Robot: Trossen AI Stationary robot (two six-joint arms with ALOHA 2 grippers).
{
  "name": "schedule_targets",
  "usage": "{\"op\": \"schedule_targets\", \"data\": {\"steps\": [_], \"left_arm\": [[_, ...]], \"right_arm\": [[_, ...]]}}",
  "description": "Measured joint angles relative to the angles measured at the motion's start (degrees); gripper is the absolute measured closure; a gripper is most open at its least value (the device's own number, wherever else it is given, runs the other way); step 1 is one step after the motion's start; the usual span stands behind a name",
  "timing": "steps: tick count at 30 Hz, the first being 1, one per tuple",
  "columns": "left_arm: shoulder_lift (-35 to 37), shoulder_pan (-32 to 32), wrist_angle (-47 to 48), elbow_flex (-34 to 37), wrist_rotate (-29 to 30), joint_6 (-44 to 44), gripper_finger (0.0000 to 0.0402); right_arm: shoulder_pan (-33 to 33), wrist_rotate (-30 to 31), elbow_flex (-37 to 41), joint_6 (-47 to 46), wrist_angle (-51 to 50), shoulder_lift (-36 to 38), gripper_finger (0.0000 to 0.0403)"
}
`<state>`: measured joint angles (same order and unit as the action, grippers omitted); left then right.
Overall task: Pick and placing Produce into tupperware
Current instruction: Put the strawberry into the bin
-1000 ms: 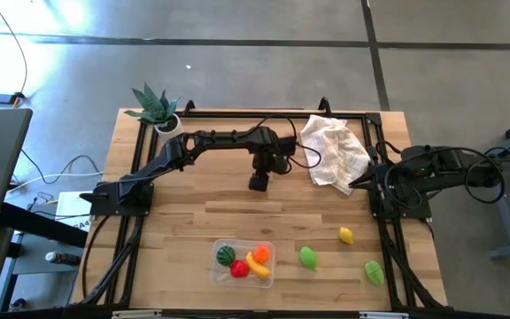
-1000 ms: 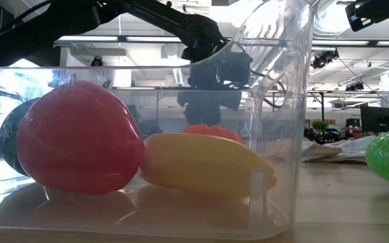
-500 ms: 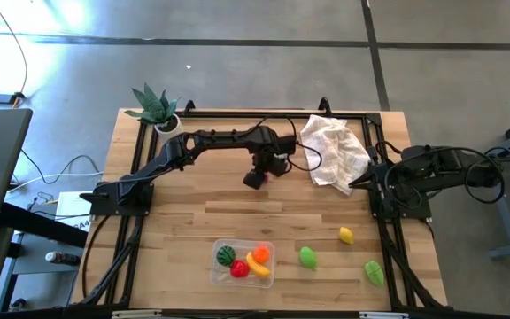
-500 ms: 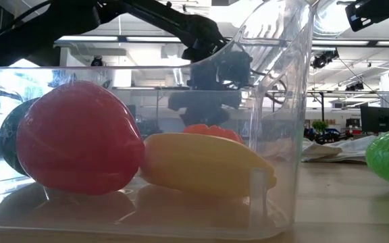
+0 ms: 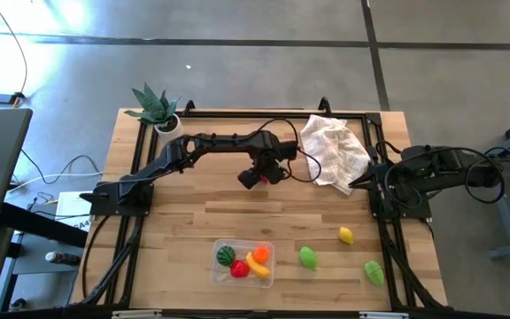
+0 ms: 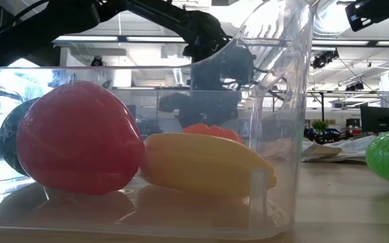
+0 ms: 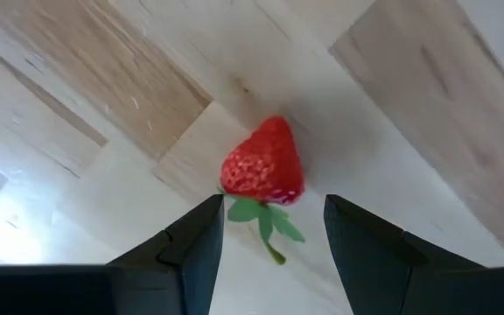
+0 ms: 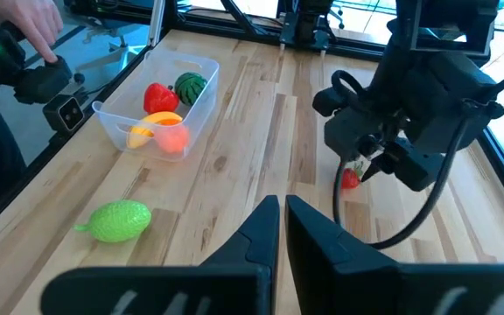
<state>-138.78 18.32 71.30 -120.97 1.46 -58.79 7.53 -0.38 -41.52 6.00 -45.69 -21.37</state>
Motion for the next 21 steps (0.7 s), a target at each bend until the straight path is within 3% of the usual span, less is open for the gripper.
{"op": "schedule_targets", "data": {"steps": [21], "left_arm": [[0.0,-2.6,-2.1,0.0,2.3,-6.1,0.0213]], "right_arm": [[0.0,0.0,0.0,0.0,0.0,0.0,0.0386]]}}
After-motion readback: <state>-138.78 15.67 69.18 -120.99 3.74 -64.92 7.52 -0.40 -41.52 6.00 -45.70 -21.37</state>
